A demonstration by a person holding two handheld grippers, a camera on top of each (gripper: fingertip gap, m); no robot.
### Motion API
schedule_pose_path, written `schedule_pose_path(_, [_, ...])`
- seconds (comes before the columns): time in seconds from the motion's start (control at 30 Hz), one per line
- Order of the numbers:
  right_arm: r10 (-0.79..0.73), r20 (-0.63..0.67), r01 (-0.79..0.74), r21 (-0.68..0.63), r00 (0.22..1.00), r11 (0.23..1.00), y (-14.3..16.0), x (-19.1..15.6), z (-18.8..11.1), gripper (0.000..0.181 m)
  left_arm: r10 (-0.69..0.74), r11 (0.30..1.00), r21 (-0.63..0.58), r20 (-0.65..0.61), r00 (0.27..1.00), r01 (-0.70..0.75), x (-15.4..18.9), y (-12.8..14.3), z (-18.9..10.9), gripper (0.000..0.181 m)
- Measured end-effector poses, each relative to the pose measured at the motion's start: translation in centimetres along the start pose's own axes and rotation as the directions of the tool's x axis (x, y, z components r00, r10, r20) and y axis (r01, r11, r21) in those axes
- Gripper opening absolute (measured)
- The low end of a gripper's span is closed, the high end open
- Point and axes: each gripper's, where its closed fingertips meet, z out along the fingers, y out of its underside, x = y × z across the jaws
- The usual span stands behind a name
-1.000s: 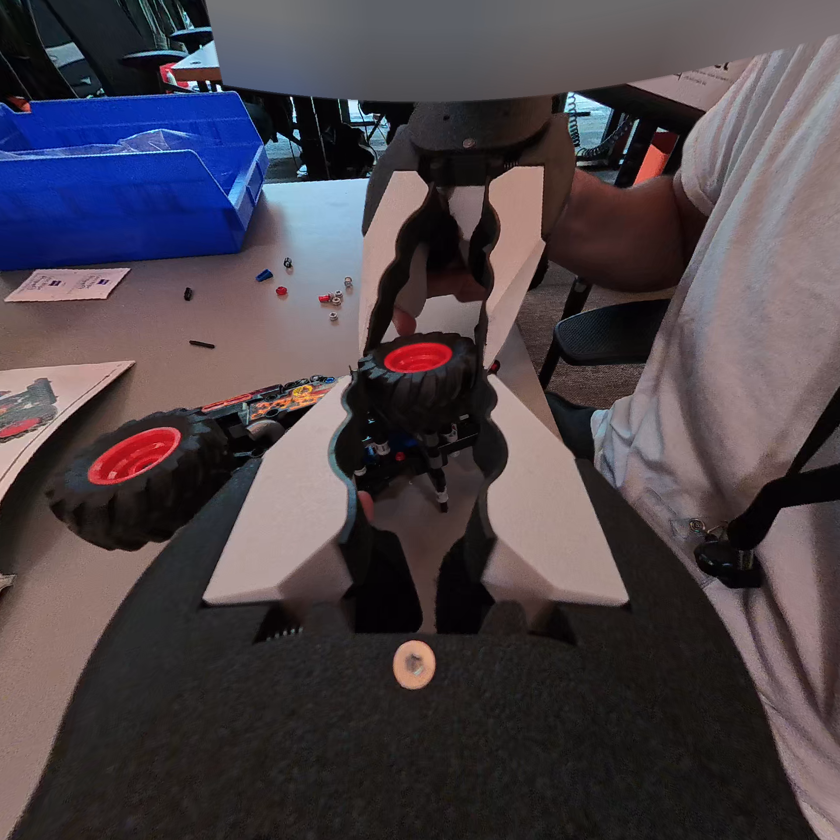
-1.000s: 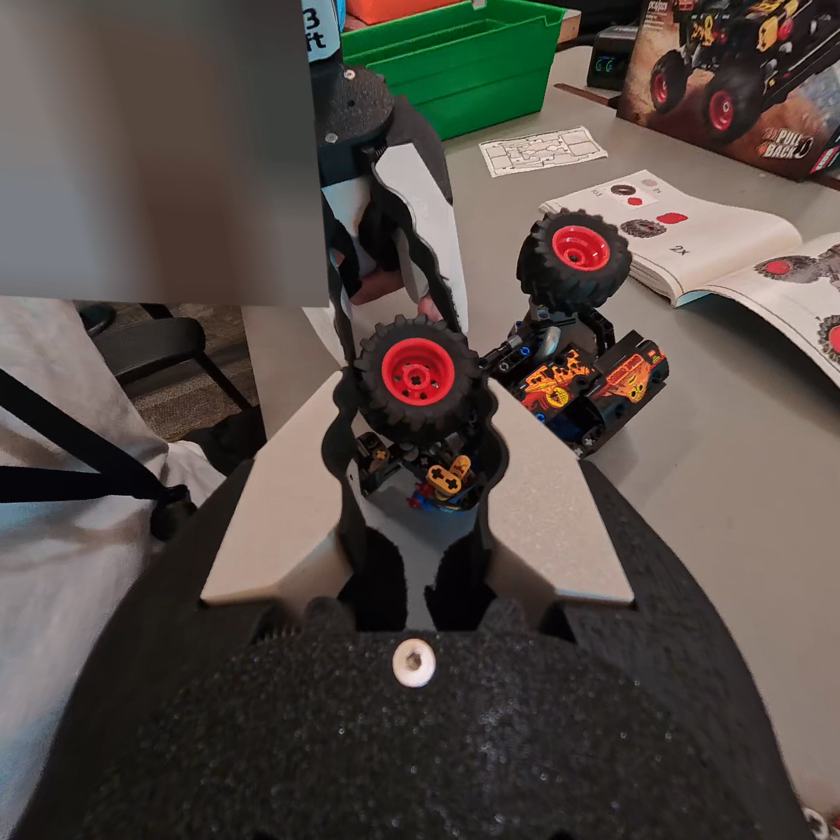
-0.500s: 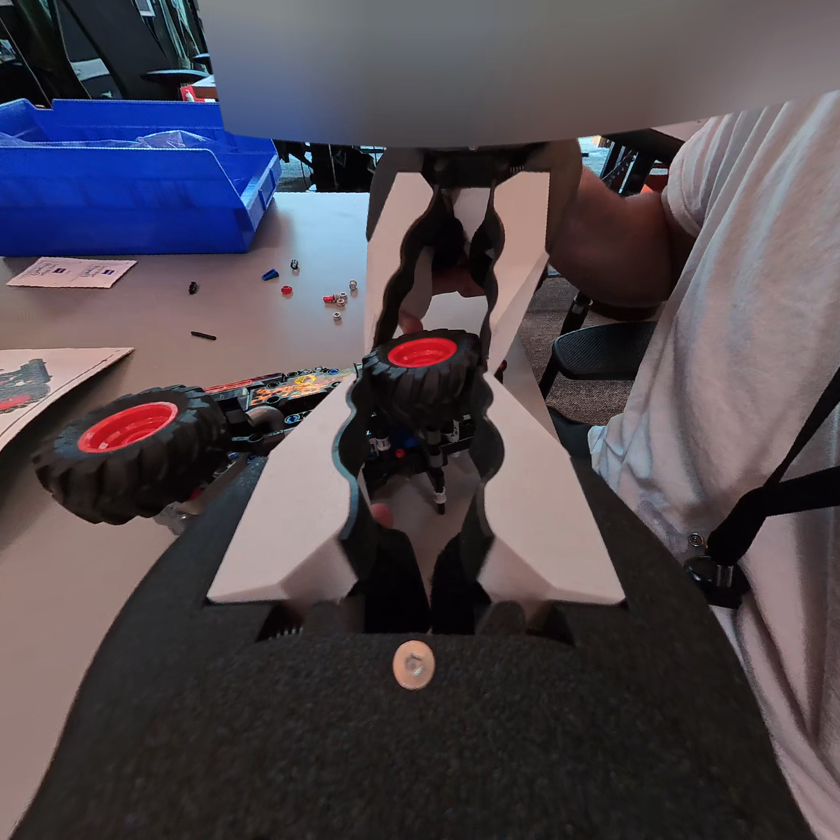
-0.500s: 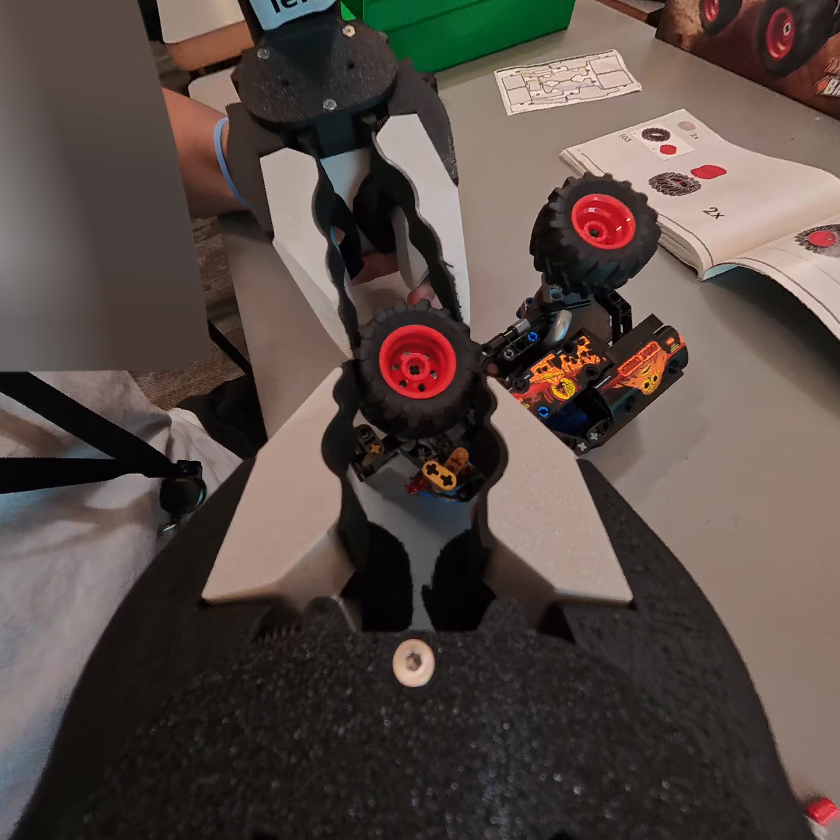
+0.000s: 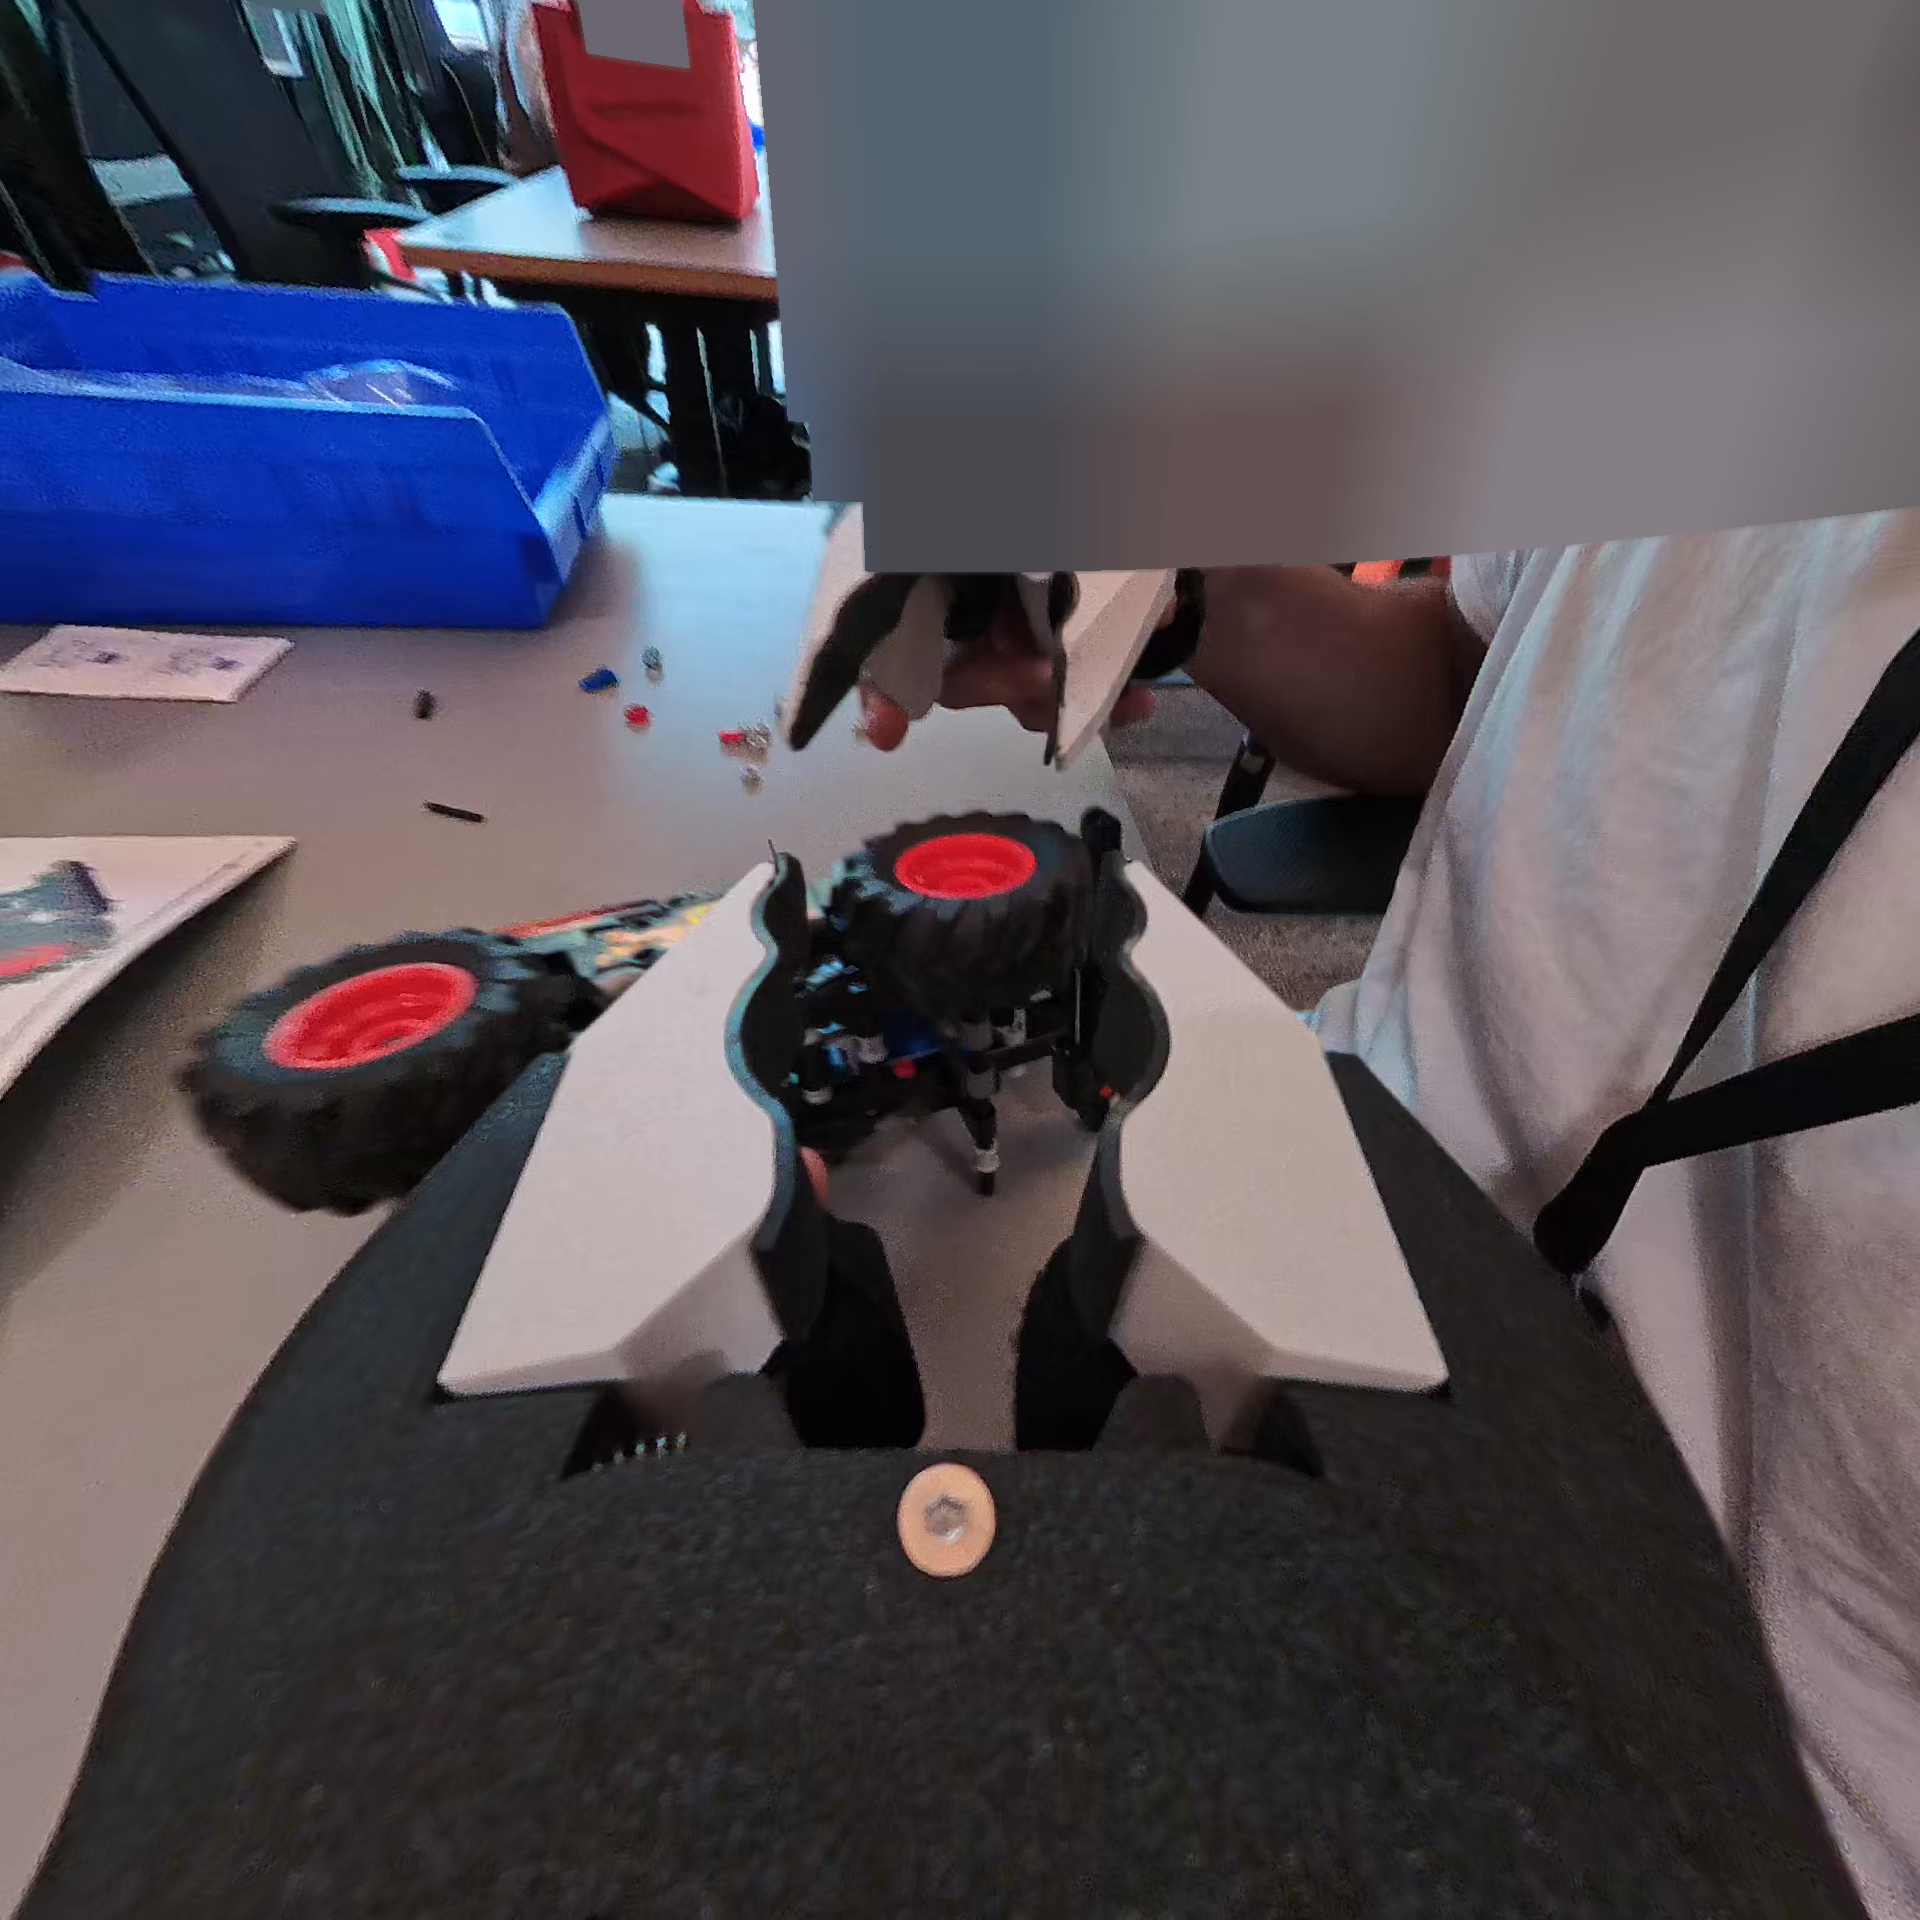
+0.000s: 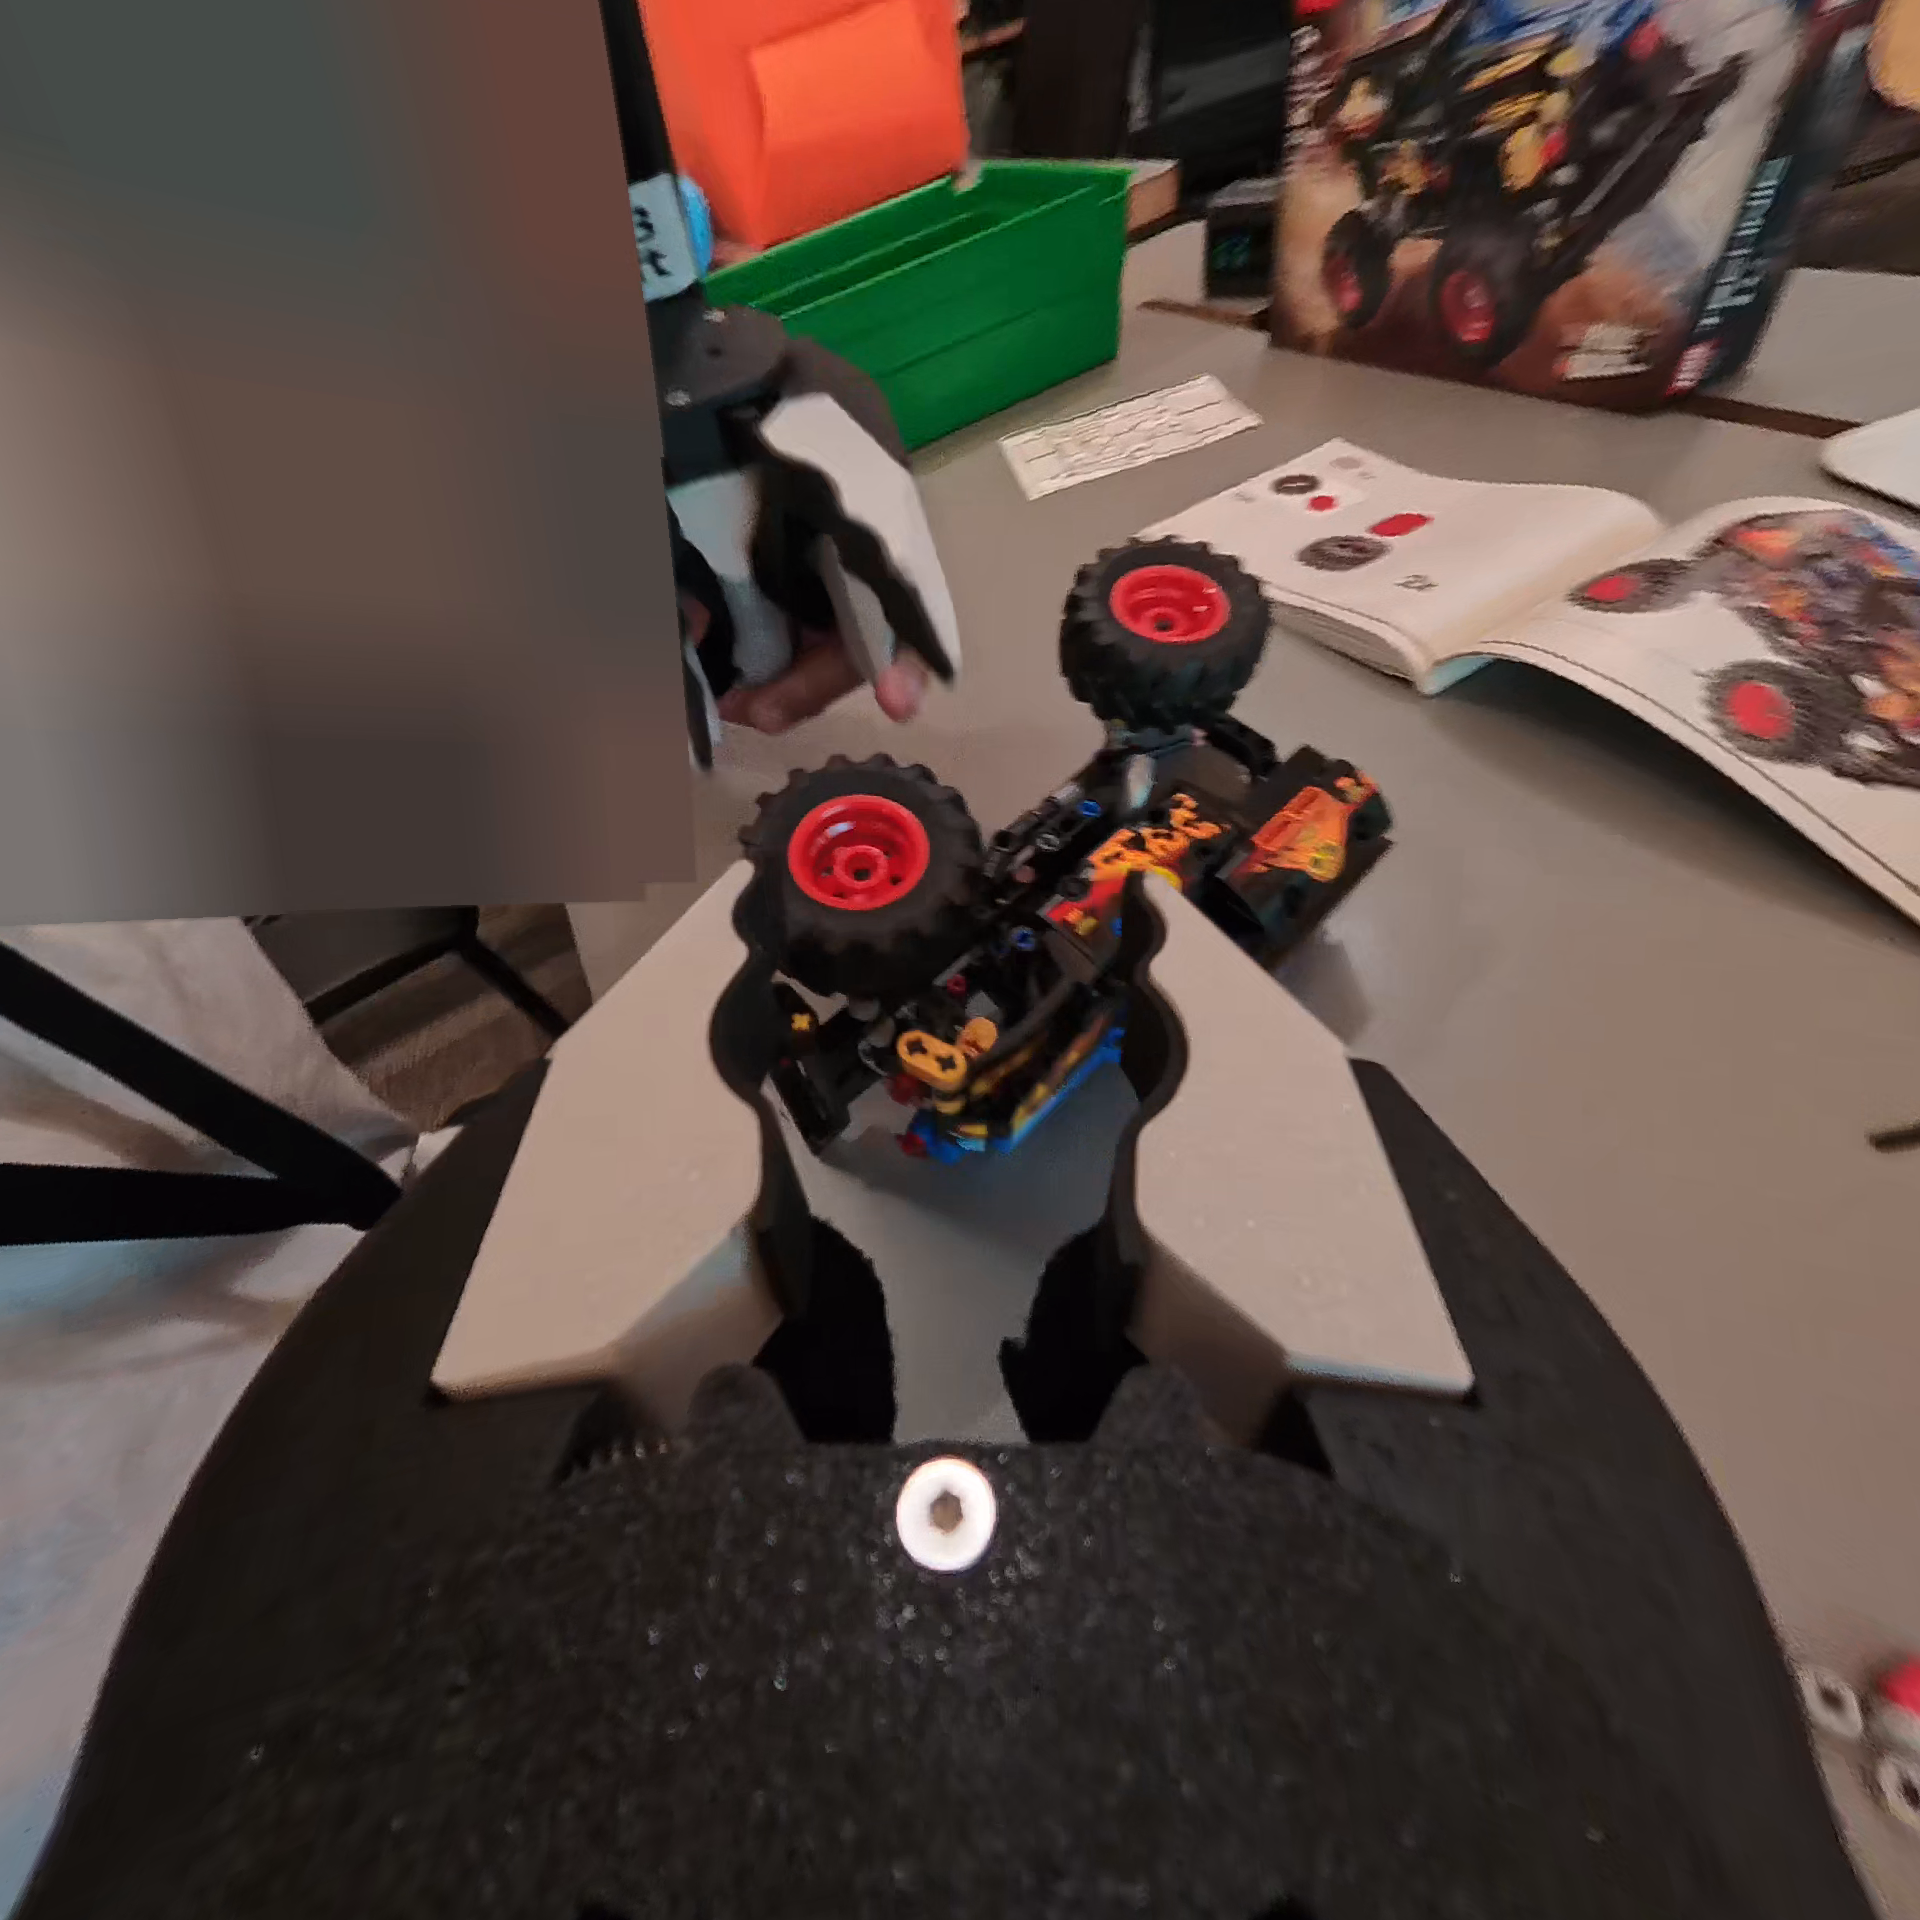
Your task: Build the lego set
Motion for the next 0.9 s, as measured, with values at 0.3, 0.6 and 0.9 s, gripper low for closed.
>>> schedule_pose_path(0.3, [0.112, -0.141, -0.119, -0.039, 0.984, 0.992, 5.2, -0.6, -1.0, 0.077, 0.059, 0.959, -0.284, 0.162, 0.985, -0.01, -8.9, 2.1, -2.2, 0.079])
schedule_pose_path(0.6, [0.05, -0.597, -0.091, -0.039, 0.801, 0.995, 7.9, 8.7, -9.6, 0.067, -0.006, 0.991, -0.124, 0.271, 0.963, 0.041, -11.2, 5.0, -3.5, 0.066])
schedule_pose_path(0.9, [-0.105, -0.532, 0.002, -0.192, 0.84, 0.981, 5.0, 14.3, -7.4, 0.058, -0.055, 0.996, -0.042, 0.345, 0.937, 0.074, -14.8, 3.2, -5.9, 0.047])
